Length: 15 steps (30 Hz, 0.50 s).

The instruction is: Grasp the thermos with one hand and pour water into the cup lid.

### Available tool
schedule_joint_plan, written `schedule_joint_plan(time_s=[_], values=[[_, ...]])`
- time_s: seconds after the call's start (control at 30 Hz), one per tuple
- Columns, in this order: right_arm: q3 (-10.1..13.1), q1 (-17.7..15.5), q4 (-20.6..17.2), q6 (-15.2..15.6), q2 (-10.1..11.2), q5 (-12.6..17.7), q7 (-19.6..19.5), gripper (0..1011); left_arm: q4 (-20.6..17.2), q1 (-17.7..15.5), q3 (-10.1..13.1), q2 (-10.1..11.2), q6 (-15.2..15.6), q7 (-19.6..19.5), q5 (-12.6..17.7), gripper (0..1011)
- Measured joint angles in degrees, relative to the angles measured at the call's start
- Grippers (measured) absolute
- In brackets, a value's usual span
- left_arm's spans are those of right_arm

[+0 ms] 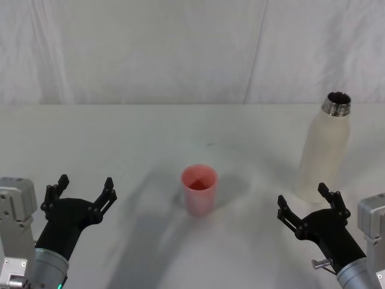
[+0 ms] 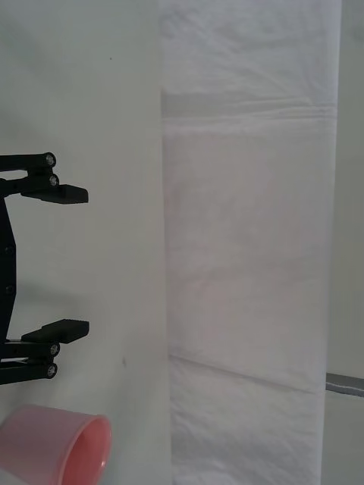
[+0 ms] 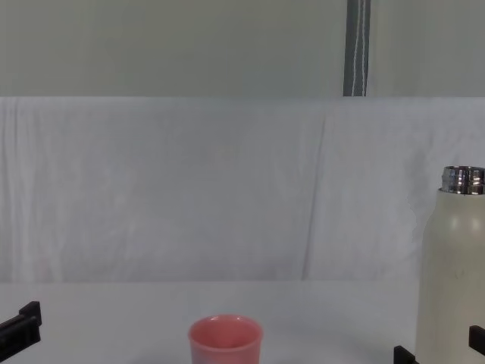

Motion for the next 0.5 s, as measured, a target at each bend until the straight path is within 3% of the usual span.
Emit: schedule_joint_plan(time_s=[0.5], values=[[0.0,0.0,-0.1,0.1,-0.1,-0.1,-0.1,1000,0.0,0.0,0.0,0.0,0.0,0.0,0.0,1001]])
